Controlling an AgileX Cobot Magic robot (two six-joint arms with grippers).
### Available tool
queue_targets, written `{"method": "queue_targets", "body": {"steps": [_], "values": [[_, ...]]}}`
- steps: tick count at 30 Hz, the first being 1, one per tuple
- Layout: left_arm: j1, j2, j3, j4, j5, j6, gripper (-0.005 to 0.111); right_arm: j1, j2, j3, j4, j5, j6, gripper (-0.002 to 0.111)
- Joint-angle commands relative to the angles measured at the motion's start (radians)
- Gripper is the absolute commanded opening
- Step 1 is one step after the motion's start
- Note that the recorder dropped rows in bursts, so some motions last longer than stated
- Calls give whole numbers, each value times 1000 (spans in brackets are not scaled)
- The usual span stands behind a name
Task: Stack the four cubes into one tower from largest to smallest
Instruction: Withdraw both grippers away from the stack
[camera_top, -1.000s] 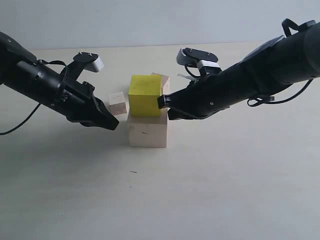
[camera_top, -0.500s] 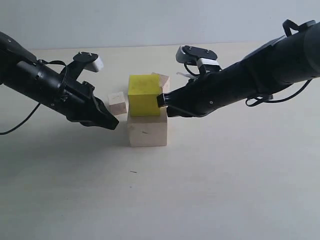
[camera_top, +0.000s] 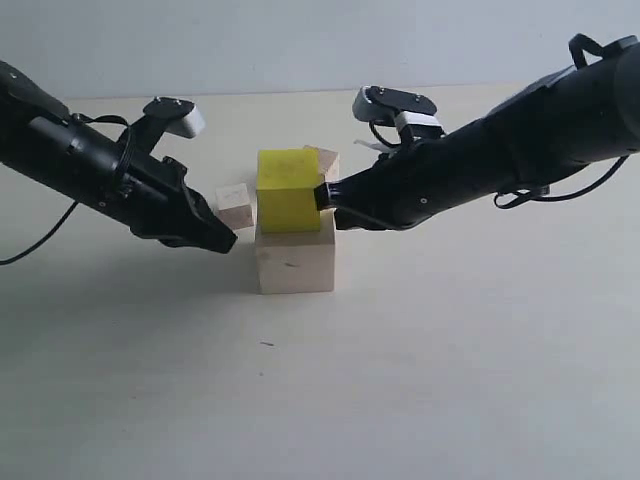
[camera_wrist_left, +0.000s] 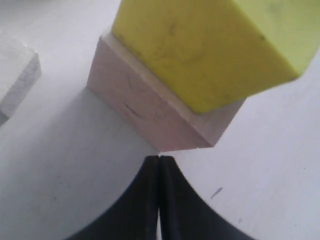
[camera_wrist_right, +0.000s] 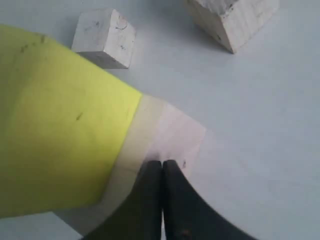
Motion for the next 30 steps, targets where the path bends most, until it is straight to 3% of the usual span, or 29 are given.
{"method": "queue_targets", "body": {"steps": [1, 8, 14, 21, 25, 30], "values": [[25, -75, 8, 0, 4, -18, 0, -5, -81, 0, -180, -46, 200, 0], [91, -240, 104, -65, -17, -25, 0, -5, -340, 147, -505, -144, 488, 0], [89, -491, 171, -88, -24, -65, 0, -5, -676, 277, -512, -125, 491, 0], [89, -880, 202, -75, -27, -239, 0, -5, -1099, 285, -575, 40, 587, 0], [89, -1113, 204, 13, -45, -343, 0, -5, -1285, 285, -787, 166, 774, 0], [89, -1296, 204, 252, -38, -550, 0, -5, -1417, 285, -1071, 356, 919, 0]]}}
